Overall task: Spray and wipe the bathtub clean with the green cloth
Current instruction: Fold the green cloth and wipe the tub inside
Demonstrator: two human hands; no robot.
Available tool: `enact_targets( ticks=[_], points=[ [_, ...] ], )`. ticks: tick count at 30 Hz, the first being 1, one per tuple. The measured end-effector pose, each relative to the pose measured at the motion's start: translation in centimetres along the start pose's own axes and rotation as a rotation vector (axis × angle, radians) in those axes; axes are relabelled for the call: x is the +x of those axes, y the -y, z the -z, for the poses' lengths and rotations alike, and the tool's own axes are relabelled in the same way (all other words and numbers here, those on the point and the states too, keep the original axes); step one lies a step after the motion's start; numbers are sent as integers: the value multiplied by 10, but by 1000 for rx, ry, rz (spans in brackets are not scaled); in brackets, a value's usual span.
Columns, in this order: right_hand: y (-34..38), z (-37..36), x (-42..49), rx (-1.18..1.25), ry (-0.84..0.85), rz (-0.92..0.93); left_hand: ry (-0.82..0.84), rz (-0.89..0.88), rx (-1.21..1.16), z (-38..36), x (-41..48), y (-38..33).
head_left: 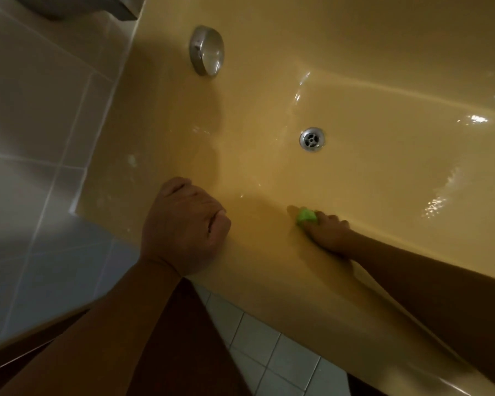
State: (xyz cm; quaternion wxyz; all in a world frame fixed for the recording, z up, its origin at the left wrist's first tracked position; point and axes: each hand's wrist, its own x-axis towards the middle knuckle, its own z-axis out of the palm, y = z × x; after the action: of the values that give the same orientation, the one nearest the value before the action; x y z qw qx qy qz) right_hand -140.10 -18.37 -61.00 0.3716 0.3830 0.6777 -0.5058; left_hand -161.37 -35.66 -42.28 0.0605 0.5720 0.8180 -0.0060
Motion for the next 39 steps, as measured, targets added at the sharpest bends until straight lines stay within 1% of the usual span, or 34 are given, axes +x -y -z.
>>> enact_targets(
  ticks=[1, 3, 5, 6, 7, 8, 10, 13, 15, 16, 17, 18, 20, 23, 24, 26, 27, 29, 31, 33, 34, 36, 37, 38, 39],
  points=[
    [19, 0, -11, 17, 39, 69, -11, -1, -2, 1, 1, 3],
    [55, 1, -56, 86, 94, 310, -27, 0, -6, 2, 3, 7],
    [74, 7, -110, 162, 127, 549, -23, 4, -5, 5, 6, 11],
    [79, 11, -131, 182, 156, 619, -18, 5, -6, 5, 6, 12],
    [78, 14, -141, 209, 191, 643, -18, 6, -9, 6, 7, 13],
    [74, 14, -137, 230, 212, 628, -21, 6, -13, 6, 8, 14],
    [63, 16, -108, 215, 203, 538, -21, 5, -18, 6, 9, 16],
    [23, 4, -20, 75, 120, 346, -22, -10, -12, 5, 11, 23],
    [5, -3, 26, 0, 28, 153, -30, -28, -8, 5, 14, 29],
    [5, -6, 40, -9, -20, 58, -30, -34, -9, 6, 15, 31],
    [13, -9, 45, -15, -39, 1, -30, -38, -10, 6, 16, 33],
    [29, -10, 41, 2, -14, 2, -31, -37, -12, 7, 18, 35],
    [69, -9, 13, 86, 72, 146, -30, -32, -16, 8, 20, 38],
    [110, -7, -59, 263, 120, 492, -24, -33, -15, 11, 25, 44],
    [116, -4, -81, 322, 146, 582, -23, -38, -19, 12, 27, 46],
    [118, 1, -102, 377, 201, 680, -23, -47, -16, 13, 30, 50],
    [117, 2, -98, 378, 221, 686, -26, -49, -11, 13, 31, 51],
    [106, 4, -68, 343, 205, 621, -15, -53, 6, 12, 34, 54],
    [83, -2, -14, 238, 140, 480, 9, -59, 21, 12, 38, 58],
    [58, -10, 39, 92, 23, 298, 12, -70, 23, 12, 40, 62],
    [54, -16, 59, 62, -55, 184, 8, -79, 25, 13, 42, 64],
    [70, -26, 76, 103, -153, -17, 2, -101, 30, 13, 46, 67],
    [90, -27, 73, 121, -127, -46, 6, -109, 32, 13, 48, 70],
    [111, -28, 64, 158, -55, -14, 16, -115, 33, 13, 50, 72],
    [130, -27, 50, 211, -2, 63, 21, -121, 35, 14, 51, 74]
  ],
)
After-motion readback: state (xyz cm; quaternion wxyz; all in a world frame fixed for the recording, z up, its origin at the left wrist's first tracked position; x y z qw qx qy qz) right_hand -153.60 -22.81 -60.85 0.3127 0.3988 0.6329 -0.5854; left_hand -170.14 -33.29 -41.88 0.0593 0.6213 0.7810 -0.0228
